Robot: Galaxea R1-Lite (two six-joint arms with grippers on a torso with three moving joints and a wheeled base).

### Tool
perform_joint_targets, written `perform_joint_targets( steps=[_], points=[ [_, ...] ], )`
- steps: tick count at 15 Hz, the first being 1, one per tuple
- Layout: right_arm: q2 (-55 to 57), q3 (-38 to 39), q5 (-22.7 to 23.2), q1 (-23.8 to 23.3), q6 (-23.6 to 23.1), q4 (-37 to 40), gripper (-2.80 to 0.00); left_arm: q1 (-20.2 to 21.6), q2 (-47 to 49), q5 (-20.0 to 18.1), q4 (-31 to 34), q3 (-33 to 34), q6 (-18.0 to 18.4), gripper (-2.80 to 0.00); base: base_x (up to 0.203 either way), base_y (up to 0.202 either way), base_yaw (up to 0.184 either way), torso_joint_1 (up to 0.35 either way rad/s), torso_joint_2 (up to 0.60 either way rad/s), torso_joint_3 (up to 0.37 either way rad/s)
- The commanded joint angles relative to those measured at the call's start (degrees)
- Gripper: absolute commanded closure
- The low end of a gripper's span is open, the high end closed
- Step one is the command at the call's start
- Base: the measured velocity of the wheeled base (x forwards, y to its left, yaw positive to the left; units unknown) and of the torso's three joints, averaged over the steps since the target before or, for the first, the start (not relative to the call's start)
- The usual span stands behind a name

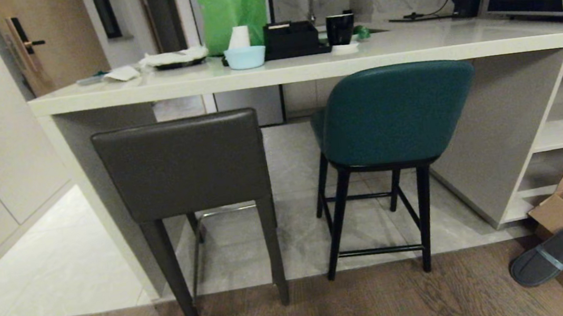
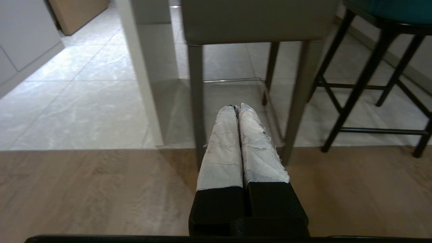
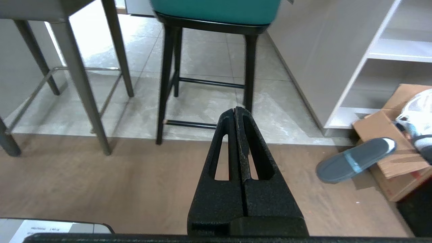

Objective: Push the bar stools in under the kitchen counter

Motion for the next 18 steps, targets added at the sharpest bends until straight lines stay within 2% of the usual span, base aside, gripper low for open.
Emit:
perform_joint_targets(
  steps=[1, 10, 15, 18],
  points=[
    [0.1, -0.08, -0.01, 0.04, -0.05, 0.0, 0.0, -0.01, 0.07, -0.01, -0.02, 0.18, 0.0, 0.0, 0.0, -0.198, 0.002, 0.002, 0.0, 0.002],
    [0.1, -0.08, -0.03, 0.04, 0.48, 0.0, 0.0, 0.02, 0.07, 0.08, -0.19, 0.18, -0.53, 0.0, 0.0, -0.187, 0.002, 0.002, 0.0, 0.001],
    [0.1, -0.08, -0.03, 0.04, 0.48, 0.0, 0.0, -0.07, 0.07, 0.08, -0.19, 0.18, -0.53, 0.0, 0.0, -0.014, 0.0, 0.045, -0.18, -0.198],
    [0.1, -0.08, 0.05, 0.04, 0.21, 0.0, 0.0, -0.07, 0.07, 0.08, -0.19, 0.18, -0.53, 0.0, 0.0, 0.0, 0.0, 0.186, -0.54, -0.291]
  ],
)
